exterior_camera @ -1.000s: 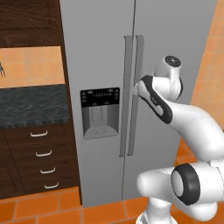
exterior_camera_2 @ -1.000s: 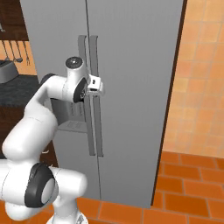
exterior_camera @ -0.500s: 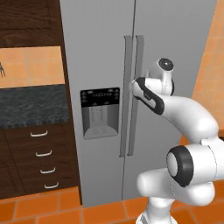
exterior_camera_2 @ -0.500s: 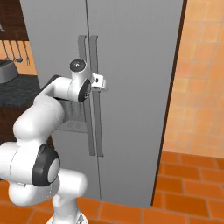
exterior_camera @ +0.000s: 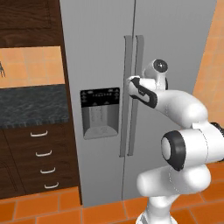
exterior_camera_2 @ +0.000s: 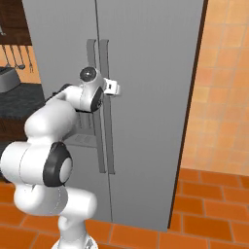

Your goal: Take the strawberry from the fridge and place it on top of the pancake, located on the dining counter.

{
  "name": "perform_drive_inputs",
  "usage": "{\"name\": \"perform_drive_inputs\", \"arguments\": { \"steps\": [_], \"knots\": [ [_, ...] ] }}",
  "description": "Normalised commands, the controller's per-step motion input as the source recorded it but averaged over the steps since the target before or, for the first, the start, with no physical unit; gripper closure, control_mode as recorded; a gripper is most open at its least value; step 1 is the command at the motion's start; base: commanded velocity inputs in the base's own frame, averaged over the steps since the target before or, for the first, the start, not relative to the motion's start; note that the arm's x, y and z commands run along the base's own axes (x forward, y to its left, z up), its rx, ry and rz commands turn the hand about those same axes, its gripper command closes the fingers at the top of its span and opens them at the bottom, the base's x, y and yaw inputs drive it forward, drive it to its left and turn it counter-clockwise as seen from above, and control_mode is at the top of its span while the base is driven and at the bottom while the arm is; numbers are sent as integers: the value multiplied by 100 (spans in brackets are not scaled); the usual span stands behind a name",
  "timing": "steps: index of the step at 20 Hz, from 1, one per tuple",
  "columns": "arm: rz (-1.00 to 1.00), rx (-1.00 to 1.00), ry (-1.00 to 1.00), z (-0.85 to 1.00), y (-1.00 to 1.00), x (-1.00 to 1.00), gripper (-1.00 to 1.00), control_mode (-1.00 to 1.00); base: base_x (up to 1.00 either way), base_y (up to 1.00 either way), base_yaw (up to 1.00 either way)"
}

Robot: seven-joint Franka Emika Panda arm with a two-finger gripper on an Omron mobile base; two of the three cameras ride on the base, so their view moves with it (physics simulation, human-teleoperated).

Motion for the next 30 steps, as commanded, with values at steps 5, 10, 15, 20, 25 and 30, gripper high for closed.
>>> {"name": "perform_drive_inputs", "arguments": {
  "steps": [5,10,15,20,25,30],
  "knots": [
    [0,1,-19,0,-8,26,-100,-100,0,0,0],
    [0,0,-12,0,0,32,-100,-100,0,0,0],
    [0,0,-8,0,0,40,-100,-100,0,0,0],
    [3,0,0,0,-16,43,-100,-100,0,0,0],
    [2,0,0,0,-9,34,-100,-100,0,0,0],
    [0,0,5,9,-6,0,100,-100,0,0,0]
  ]
}}
